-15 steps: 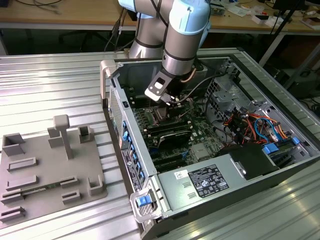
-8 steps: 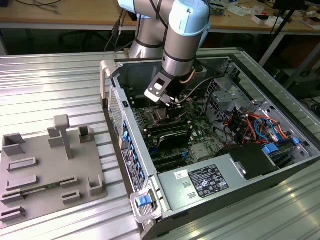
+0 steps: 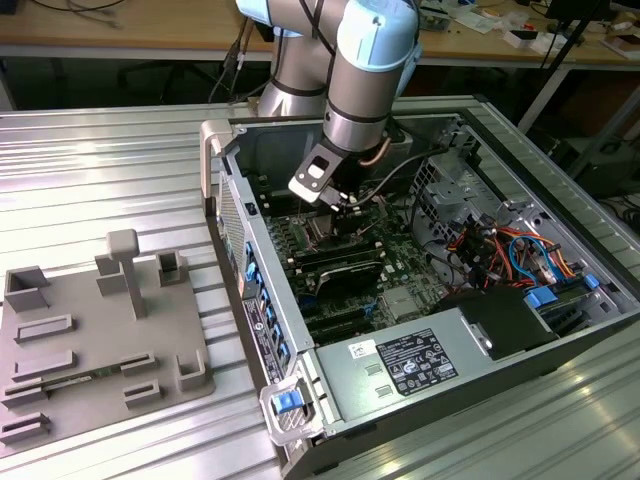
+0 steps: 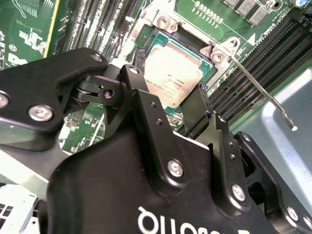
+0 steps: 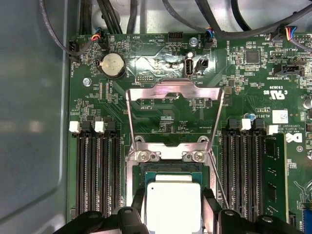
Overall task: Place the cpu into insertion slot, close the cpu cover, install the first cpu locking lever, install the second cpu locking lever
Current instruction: 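Place the cpu into insertion slot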
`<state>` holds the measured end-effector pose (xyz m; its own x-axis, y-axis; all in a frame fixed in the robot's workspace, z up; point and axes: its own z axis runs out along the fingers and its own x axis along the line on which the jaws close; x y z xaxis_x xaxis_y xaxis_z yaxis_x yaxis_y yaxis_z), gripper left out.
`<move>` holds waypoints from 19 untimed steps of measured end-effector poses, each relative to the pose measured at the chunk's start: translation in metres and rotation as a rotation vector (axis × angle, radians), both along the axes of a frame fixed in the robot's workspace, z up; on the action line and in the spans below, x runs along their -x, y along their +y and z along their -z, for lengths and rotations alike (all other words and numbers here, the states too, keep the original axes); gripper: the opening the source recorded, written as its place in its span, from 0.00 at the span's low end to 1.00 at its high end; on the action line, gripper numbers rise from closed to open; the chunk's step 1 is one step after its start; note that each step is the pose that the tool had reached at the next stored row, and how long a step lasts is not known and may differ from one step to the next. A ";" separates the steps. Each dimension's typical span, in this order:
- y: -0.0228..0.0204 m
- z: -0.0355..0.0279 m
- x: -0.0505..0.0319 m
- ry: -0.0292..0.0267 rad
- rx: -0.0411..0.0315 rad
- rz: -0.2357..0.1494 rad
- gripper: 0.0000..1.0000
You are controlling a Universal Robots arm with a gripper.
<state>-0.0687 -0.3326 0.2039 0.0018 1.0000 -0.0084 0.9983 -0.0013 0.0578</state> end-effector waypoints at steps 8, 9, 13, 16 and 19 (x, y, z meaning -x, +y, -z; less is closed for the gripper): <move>0.0002 0.0041 -0.0024 0.0107 0.0003 0.000 0.55; 0.0002 0.0044 -0.0024 0.0111 0.0003 0.000 0.55; 0.0002 0.0051 -0.0024 0.0118 0.0003 0.000 0.55; 0.0002 0.0054 -0.0025 0.0121 0.0002 0.001 0.55; 0.0002 0.0055 -0.0032 0.0124 0.0001 0.001 0.55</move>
<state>-0.0655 -0.3324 0.1984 0.0025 1.0000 -0.0085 0.9990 -0.0021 0.0454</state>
